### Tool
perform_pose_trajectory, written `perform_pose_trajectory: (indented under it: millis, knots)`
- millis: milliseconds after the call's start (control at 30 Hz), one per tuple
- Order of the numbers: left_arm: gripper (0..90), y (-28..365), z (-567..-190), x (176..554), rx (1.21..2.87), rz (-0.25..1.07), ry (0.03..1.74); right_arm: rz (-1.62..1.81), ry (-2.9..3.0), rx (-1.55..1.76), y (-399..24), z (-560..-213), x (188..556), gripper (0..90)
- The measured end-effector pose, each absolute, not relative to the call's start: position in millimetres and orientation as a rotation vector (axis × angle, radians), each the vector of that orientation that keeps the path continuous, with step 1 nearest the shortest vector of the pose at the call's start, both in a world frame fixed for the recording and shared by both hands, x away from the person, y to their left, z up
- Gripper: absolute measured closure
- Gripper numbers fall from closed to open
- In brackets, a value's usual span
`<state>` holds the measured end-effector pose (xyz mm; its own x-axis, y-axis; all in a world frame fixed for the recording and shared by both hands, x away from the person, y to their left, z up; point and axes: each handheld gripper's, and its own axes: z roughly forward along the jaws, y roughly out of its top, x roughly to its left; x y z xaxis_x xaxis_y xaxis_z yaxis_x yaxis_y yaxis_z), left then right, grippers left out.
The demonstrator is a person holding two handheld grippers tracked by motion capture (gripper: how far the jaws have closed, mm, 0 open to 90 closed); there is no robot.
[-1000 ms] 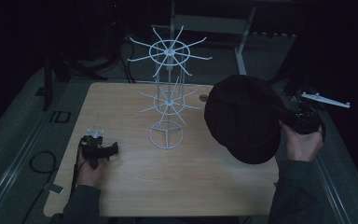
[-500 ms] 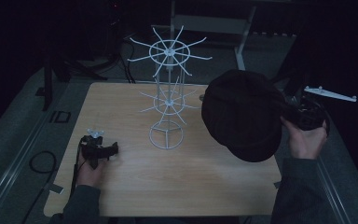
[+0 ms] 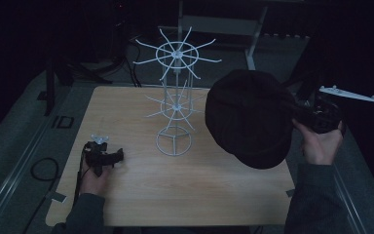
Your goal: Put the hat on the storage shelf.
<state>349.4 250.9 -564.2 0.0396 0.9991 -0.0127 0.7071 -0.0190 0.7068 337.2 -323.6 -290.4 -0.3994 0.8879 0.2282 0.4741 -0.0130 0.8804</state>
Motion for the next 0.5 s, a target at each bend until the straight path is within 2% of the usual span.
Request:
perform_pose_trajectory:
  millis: [500]
  knots:
    - [14.3,250.9,-564.3,349.5,1.78,0.698,1.721,1.528,1.927,1.342,-323.9,-284.5,337.1,76.5]
